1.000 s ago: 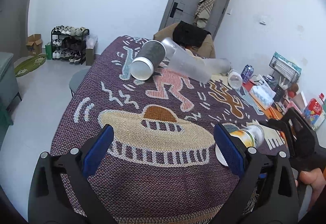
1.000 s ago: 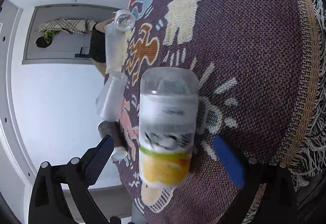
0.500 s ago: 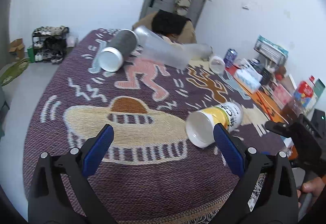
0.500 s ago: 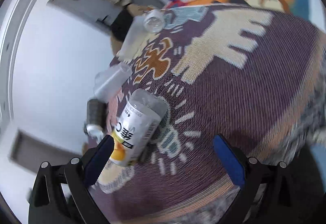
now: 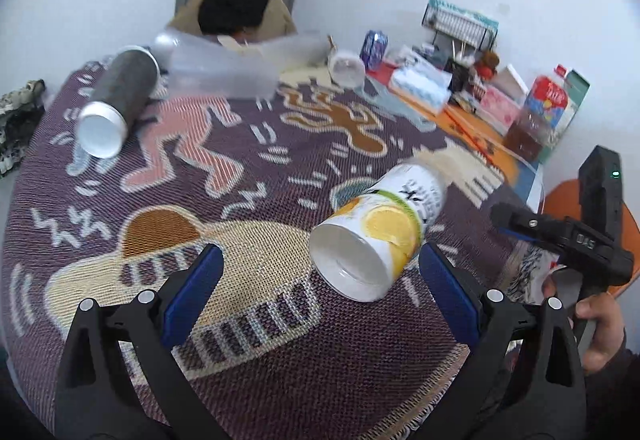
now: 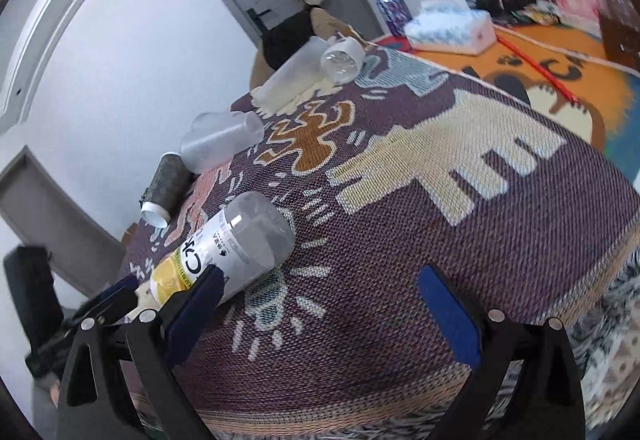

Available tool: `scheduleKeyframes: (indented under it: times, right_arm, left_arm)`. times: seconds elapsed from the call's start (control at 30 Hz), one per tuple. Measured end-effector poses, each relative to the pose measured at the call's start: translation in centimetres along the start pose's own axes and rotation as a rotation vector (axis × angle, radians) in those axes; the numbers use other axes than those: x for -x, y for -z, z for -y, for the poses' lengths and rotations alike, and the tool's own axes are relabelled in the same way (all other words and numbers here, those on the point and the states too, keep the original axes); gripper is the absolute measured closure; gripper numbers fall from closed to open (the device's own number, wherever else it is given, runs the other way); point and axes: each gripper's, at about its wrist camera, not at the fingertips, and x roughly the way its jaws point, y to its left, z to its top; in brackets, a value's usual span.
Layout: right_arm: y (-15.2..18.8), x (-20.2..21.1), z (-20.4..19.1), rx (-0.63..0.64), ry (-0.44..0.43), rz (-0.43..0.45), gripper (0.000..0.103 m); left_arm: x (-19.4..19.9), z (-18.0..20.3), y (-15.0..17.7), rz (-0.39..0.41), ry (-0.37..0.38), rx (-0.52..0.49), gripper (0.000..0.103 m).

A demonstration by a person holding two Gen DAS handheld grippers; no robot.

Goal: Flip cup upright

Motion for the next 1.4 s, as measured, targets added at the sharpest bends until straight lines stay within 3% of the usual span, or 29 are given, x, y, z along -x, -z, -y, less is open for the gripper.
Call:
scheduleKeyframes:
  times: [0.23, 0.53, 0.73, 0.87, 1.0, 1.23, 1.4]
  right_arm:
    - [0.9, -0.4, -0.2, 0.059, -0.012, 0.033, 0.007]
    - [0.9, -0.3, 1.3, -0.011, -0.038, 0.069, 0.007]
    - [0.2, 0.4, 2.3, -0.049, -0.039, 0.105, 0.007]
    - [0.0, 0.9, 2.7, -0.067, -0.043, 0.126, 0.007]
    - [0.1, 1.0, 2.7, -0.069, -0.054, 0.125, 0.007]
    - [0.2, 1.0, 2.8, -0.075, -0.058, 0.123, 0.007]
    - [0.0, 1.3, 2.7, -0.055, -0.053, 0.133, 0.007]
  left_arm:
    - [-3.4, 1.1, 0.3, -0.091, 0.066, -0.028, 0.006]
    - [-5.3, 1.2, 0.2, -0.115, 0.19, -0.039, 0.01]
    - [-6.6, 1.3, -0.6, -0.153, 0.23, -0.059, 0.013]
    - [-6.9, 1.9, -0.4, -0.173, 0.242, -0.096, 0.028]
    - [-6.2, 2.3, -0.2, -0.154, 0.252, -0.104, 0.037]
    - [-4.0, 2.3, -1.3, -0.098, 0.266, -0.084, 0.038]
    - [-2.8, 2.7, -2.8, -0.11, 0.229, -0.068, 0.038]
